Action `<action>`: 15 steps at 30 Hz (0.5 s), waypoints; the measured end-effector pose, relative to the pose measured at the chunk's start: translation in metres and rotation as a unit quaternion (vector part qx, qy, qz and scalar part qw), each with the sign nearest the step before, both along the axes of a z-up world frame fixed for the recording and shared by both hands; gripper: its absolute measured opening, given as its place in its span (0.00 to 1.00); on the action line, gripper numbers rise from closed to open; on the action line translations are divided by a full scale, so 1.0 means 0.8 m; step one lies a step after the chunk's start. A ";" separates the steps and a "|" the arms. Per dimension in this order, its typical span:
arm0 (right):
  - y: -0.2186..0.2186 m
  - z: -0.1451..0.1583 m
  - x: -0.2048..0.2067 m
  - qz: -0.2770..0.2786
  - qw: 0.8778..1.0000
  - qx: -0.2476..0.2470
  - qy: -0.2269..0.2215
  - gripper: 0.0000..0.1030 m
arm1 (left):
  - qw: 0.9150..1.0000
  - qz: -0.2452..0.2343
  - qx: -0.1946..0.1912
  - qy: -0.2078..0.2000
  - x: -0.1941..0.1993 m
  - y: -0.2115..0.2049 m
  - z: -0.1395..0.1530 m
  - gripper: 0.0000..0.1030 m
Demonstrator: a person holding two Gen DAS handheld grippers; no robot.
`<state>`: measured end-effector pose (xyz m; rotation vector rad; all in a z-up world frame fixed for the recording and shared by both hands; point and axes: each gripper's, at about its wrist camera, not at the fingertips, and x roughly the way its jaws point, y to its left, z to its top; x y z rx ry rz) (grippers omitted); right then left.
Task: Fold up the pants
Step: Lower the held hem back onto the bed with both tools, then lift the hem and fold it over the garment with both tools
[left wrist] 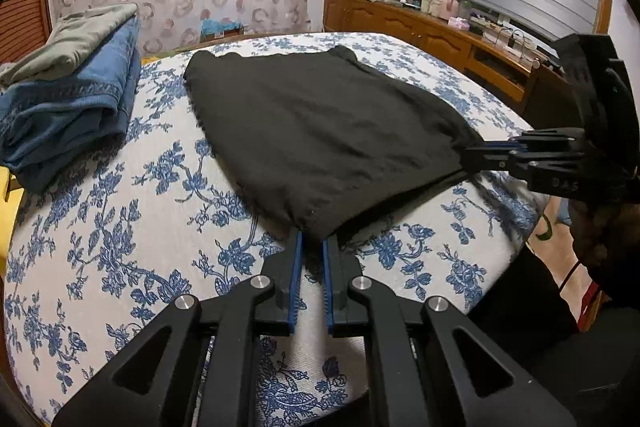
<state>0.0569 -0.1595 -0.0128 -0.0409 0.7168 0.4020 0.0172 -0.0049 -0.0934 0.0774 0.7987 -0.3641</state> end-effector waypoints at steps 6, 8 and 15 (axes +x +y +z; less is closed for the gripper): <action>-0.002 -0.001 -0.001 -0.009 1.000 -0.005 -0.002 0.23 | 1.000 0.009 -0.006 0.002 0.002 0.004 -0.002 0.17; -0.005 -0.001 0.000 -0.012 1.000 -0.001 0.001 0.26 | 1.000 0.013 -0.003 0.000 0.002 0.003 -0.002 0.20; -0.005 -0.002 -0.004 -0.013 1.000 0.001 -0.007 0.27 | 1.000 0.015 -0.009 -0.004 0.009 0.004 -0.003 0.27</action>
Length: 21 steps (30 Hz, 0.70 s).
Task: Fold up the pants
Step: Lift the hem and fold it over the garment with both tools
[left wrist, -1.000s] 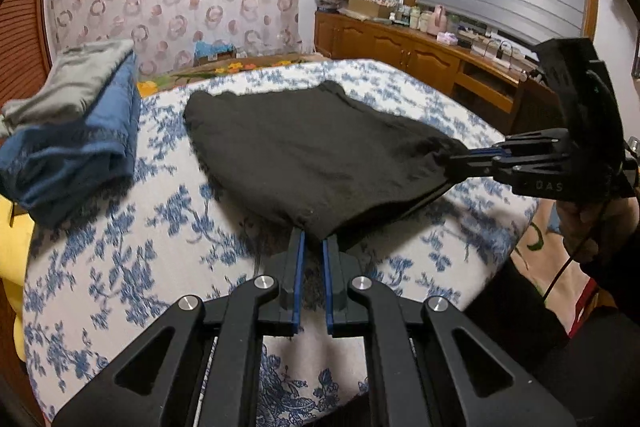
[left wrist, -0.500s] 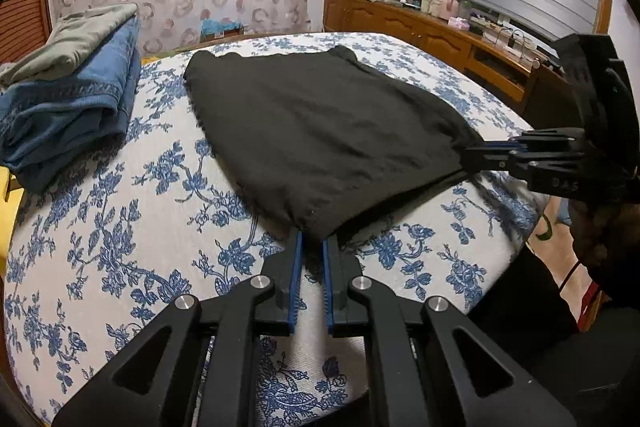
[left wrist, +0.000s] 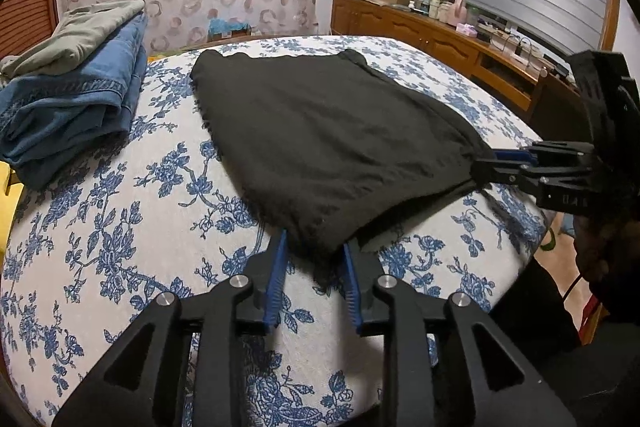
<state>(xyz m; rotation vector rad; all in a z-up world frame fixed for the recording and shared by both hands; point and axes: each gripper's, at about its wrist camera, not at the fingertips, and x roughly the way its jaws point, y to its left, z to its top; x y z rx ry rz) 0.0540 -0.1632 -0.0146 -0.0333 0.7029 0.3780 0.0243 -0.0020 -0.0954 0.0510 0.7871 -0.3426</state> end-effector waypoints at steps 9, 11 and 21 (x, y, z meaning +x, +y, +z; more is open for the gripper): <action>0.000 0.000 0.000 0.016 1.000 0.008 0.003 0.17 | 1.000 -0.013 -0.017 -0.014 -0.005 0.003 0.002 0.11; -0.001 -0.001 0.001 0.021 1.000 0.017 0.006 0.14 | 0.999 -0.014 -0.025 -0.015 -0.006 0.006 0.006 0.10; -0.007 0.022 -0.010 0.025 0.999 0.037 -0.019 0.11 | 0.998 -0.021 -0.038 -0.048 -0.018 0.007 0.038 0.10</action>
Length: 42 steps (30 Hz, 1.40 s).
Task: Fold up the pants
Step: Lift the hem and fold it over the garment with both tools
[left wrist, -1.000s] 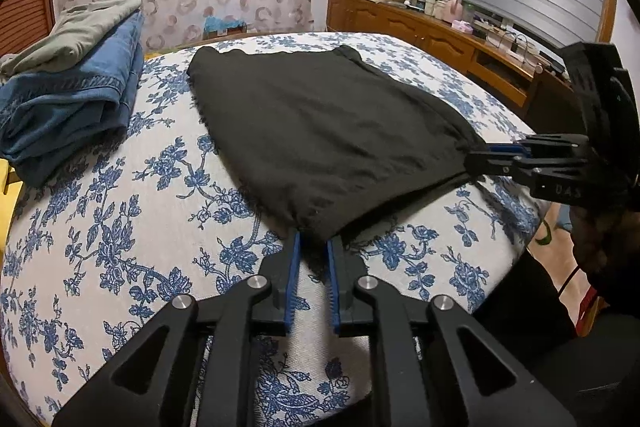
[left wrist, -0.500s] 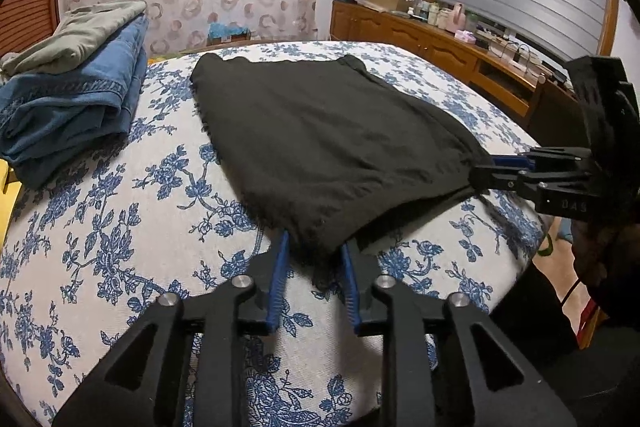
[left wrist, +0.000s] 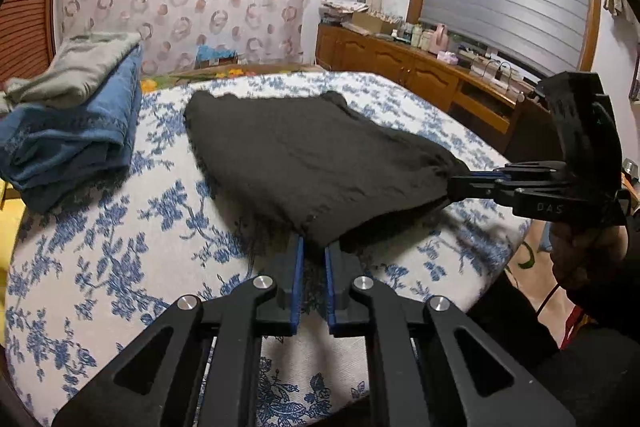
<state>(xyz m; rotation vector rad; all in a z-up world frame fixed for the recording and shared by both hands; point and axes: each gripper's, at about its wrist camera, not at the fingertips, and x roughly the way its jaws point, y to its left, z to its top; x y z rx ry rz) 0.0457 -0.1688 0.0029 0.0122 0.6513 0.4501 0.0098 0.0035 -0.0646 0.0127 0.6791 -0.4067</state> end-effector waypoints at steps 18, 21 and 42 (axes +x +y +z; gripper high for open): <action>-0.012 0.059 -0.047 0.012 0.998 0.008 -0.065 0.10 | 0.998 -0.012 -0.012 -0.058 -0.030 0.008 0.069 0.09; -0.015 0.064 -0.052 0.014 0.997 0.010 -0.070 0.10 | 0.998 -0.013 -0.015 -0.062 -0.032 0.009 0.075 0.09; 0.000 0.072 0.013 0.009 0.997 -0.012 -0.081 0.10 | 0.998 -0.003 -0.004 -0.055 0.029 0.013 0.072 0.09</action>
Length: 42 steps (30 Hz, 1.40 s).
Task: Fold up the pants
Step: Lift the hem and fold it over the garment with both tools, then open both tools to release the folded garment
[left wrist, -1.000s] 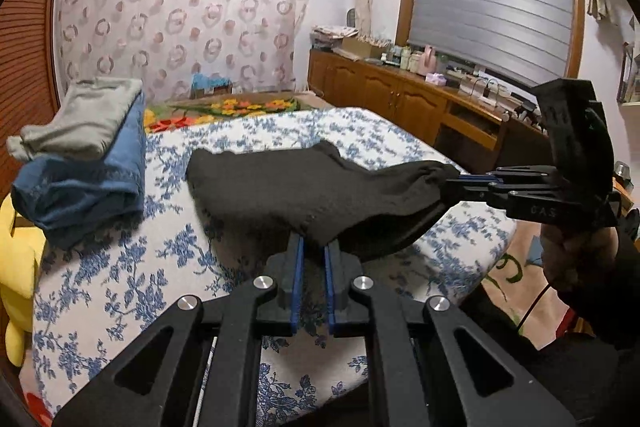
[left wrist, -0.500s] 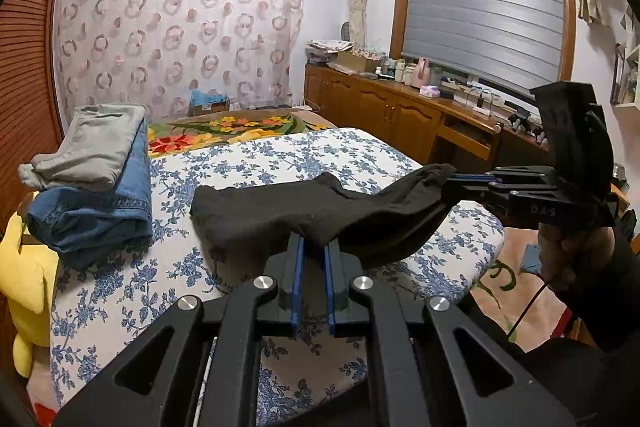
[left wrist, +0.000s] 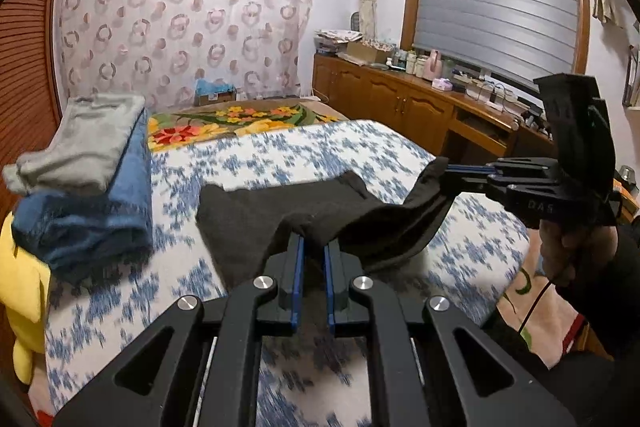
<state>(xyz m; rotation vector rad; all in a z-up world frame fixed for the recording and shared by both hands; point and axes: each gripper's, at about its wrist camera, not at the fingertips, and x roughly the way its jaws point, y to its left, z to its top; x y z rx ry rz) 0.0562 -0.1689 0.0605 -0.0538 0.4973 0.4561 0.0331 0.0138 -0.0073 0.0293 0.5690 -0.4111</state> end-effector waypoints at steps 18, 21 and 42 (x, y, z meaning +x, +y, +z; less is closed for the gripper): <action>0.034 -0.015 0.129 -0.014 1.000 -0.027 0.006 0.10 | 0.999 0.033 0.019 0.010 0.094 0.006 -0.014 0.09; 0.040 -0.016 0.143 -0.016 0.999 -0.031 0.007 0.10 | 0.999 0.034 0.025 0.012 0.102 0.005 -0.019 0.09; 0.060 -0.036 0.190 -0.026 0.997 -0.071 0.015 0.10 | 0.998 0.048 0.014 0.036 0.114 0.022 -0.033 0.47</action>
